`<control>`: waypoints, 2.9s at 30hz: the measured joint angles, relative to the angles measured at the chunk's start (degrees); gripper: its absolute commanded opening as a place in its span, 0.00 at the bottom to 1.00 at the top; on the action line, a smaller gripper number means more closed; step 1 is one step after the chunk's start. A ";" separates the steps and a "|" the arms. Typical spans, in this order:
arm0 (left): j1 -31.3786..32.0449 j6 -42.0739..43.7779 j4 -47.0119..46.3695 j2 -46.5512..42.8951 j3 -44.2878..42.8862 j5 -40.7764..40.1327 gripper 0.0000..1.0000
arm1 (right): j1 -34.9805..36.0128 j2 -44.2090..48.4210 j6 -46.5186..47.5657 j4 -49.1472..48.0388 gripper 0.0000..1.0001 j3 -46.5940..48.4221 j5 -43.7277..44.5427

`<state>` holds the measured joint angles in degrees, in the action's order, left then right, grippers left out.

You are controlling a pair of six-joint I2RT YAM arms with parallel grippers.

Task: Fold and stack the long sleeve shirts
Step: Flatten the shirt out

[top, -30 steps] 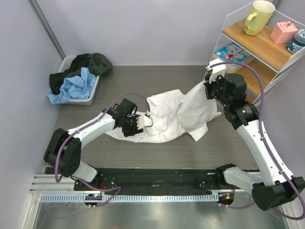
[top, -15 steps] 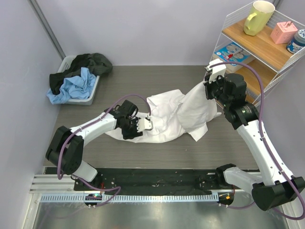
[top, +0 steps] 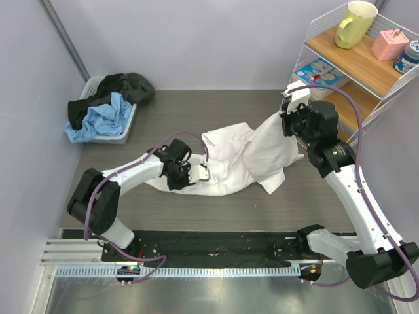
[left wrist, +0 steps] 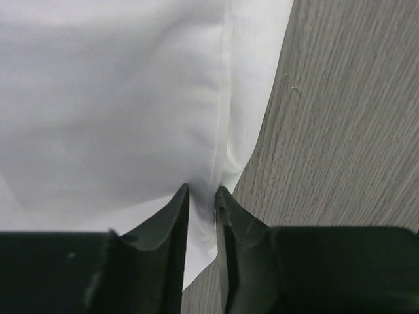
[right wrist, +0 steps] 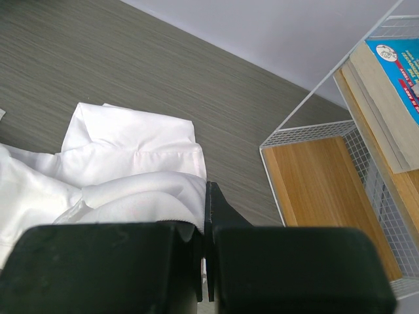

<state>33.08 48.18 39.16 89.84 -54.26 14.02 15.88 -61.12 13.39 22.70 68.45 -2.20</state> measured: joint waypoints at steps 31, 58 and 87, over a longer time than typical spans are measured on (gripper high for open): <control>-23.45 -18.08 4.68 -5.31 -33.07 1.33 0.00 | -0.63 -2.45 3.39 -1.01 0.01 5.70 2.36; -24.02 -37.22 -12.37 -45.40 -49.11 -7.28 0.00 | -0.79 3.85 0.09 -0.48 0.01 57.00 -9.66; -26.47 -24.11 -31.50 -5.77 -5.35 -7.54 0.05 | -5.16 -32.00 6.29 -20.13 0.37 9.09 -15.98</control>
<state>6.61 24.08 7.66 84.07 -59.61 6.48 10.72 -93.12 19.68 2.57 77.54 -18.17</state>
